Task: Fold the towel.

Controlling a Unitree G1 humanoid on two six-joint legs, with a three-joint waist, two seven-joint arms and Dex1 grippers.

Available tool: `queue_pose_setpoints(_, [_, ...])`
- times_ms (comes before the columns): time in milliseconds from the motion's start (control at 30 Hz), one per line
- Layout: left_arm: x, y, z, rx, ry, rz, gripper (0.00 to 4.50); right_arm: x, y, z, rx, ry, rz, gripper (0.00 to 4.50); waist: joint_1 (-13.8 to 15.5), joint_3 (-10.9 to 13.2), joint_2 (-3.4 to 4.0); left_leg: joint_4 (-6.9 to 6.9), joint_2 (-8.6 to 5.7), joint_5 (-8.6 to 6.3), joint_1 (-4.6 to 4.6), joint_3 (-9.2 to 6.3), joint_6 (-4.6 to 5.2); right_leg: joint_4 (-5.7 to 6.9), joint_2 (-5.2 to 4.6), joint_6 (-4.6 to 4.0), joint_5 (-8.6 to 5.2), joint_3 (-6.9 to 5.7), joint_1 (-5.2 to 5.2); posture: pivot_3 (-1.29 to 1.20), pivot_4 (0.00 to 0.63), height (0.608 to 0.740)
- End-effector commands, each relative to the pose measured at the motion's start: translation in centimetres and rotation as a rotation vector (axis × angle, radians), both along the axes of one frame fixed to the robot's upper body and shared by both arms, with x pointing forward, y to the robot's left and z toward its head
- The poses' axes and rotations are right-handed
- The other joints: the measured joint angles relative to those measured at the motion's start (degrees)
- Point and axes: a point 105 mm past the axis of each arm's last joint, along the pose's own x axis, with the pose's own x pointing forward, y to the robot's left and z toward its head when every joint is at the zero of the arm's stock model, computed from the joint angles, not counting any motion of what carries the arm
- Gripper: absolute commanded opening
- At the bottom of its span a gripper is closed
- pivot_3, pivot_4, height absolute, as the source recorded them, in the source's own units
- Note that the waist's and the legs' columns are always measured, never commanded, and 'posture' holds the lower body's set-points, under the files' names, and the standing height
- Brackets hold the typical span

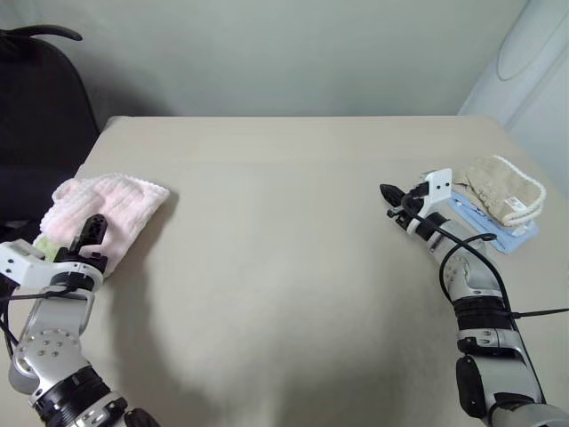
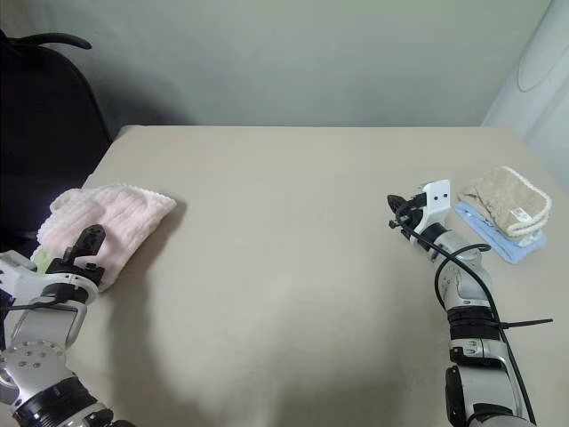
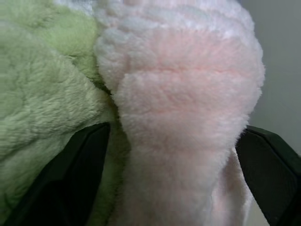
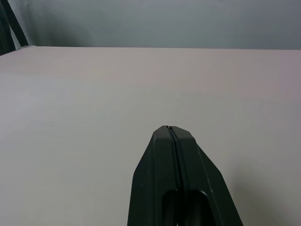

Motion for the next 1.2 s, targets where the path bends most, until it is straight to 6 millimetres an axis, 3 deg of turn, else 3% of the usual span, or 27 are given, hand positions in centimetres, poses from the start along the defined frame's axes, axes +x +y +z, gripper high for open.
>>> queue_pose_setpoints(33, [-1.1,0.3,3.6,0.067,-0.136,0.009,4.47,-0.2,0.1,1.5,0.005,-0.063,0.012,0.0,0.0,0.0,-0.01,0.0,0.0,0.0,0.0,0.0,0.0,0.0,0.0,0.0,0.0,0.0,0.0,0.0,0.15,0.74])
queue_pose_setpoints(333, [-2.7,-0.4,8.8,0.251,-0.187,0.004,4.47,-0.1,0.0,1.4,0.009,-0.056,0.013,0.0,-0.1,0.0,-0.02,-0.02,0.0,0.0,0.0,-0.01,0.0,-0.02,0.01,-0.01,0.0,-0.02,0.01,0.0,0.15,0.74])
queue_pose_setpoints(600, [-4.8,2.1,11.3,0.501,-0.107,0.108,4.47,0.0,0.5,2.3,0.014,-0.075,0.048,0.0,-0.1,0.0,-0.02,-0.12,0.0,0.01,0.01,-0.01,-0.03,-0.05,0.01,-0.04,0.02,0.0,-0.04,0.0,0.15,0.74])
queue_pose_setpoints(700, [-3.7,-1.1,13.4,0.607,-0.187,-0.03,4.47,-0.2,0.1,2.9,0.013,-0.085,0.052,0.0,0.1,0.0,-0.02,-0.12,0.0,0.01,0.01,-0.07,-0.02,-0.07,0.01,-0.06,0.03,-0.04,0.02,0.0,0.15,0.74])
queue_pose_setpoints(767, [-1.6,-6.7,13.3,0.754,-0.197,-0.254,4.47,-0.4,-0.5,3.4,0.012,-0.095,0.059,0.0,0.4,0.0,-0.04,-0.14,-0.01,0.01,0.0,-0.1,-0.02,-0.08,0.01,-0.08,0.04,-0.05,0.02,0.0,0.15,0.74])
queue_pose_setpoints(867, [0.7,-13.7,10.9,0.883,-0.165,-0.524,4.47,-0.9,-1.0,3.7,0.001,-0.101,0.075,0.0,0.9,0.0,-0.01,-0.12,-0.09,0.01,0.01,-0.17,-0.02,-0.13,-0.03,-0.13,0.07,-0.1,0.07,0.0,0.15,0.74])
queue_pose_setpoints(967, [2.1,-19.8,6.5,0.984,-0.111,-0.761,4.47,-1.4,-1.5,3.1,-0.017,-0.087,0.08,0.0,0.6,0.1,0.0,-0.17,-0.07,0.01,0.01,-0.11,-0.03,-0.13,-0.04,-0.15,0.08,-0.08,0.06,0.0,0.15,0.74])
queue_pose_setpoints(1067, [2.6,-23.2,2.9,0.999,-0.091,-0.891,3.89,-2.1,-1.8,2.7,-0.02,-0.079,0.072,0.0,0.2,0.1,0.0,-0.25,-0.06,0.04,-0.05,-0.06,-0.07,-0.13,-0.06,-0.15,0.09,-0.04,-0.05,0.0,0.15,0.74])
queue_pose_setpoints(1200, [3.1,-24.9,0.6,1.001,-0.066,-0.945,2.48,-3.5,-2.1,2.0,-0.036,-0.057,0.071,0.0,-0.1,0.1,-0.01,-0.26,-0.01,0.04,-0.06,-0.06,-0.08,-0.1,-0.05,-0.14,0.09,-0.05,-0.09,0.0,0.15,0.74])
